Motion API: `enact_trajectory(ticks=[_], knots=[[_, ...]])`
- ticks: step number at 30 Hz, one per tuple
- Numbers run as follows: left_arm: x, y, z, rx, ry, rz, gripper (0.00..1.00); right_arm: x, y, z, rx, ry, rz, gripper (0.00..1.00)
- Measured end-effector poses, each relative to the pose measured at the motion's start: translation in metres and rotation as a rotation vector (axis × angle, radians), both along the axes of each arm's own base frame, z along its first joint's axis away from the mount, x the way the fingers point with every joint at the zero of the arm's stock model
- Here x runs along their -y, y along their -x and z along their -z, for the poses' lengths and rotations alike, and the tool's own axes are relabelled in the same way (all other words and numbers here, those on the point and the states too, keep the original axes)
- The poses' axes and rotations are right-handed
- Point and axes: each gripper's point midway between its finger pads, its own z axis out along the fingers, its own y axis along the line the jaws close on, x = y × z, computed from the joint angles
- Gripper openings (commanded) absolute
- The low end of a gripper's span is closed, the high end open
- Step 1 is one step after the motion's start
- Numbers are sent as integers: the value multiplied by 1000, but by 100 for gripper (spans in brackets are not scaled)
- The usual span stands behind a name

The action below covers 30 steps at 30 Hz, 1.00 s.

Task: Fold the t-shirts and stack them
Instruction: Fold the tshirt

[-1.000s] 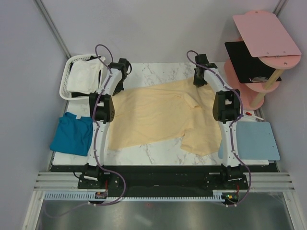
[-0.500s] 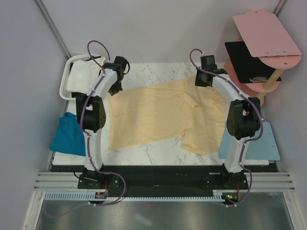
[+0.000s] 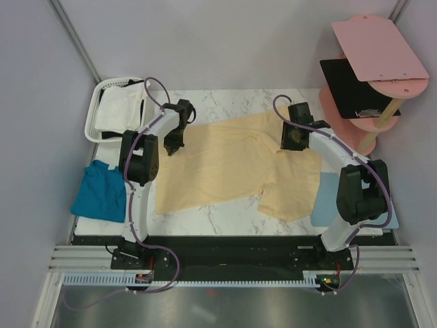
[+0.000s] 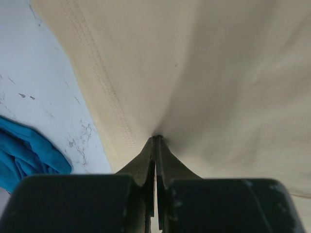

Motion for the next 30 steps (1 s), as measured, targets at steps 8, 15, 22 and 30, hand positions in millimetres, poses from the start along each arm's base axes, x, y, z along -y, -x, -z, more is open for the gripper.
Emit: enact_trajectory(ticks=[8,15,22,30], knots=[[-1,-25,0,-21,-50,-6,2,1,33,13,-31,-35,11,79],[-4,-68,-3,77,-33,-34,2,-3,48,31,-79,-61,-4,79],[-3,-52,-19,125,20,-32,32,-11,64,19,-51,-127,-33,96],[8,7,-143,396,211,-11,94,-14,99,-18,58,-229,-17,94]])
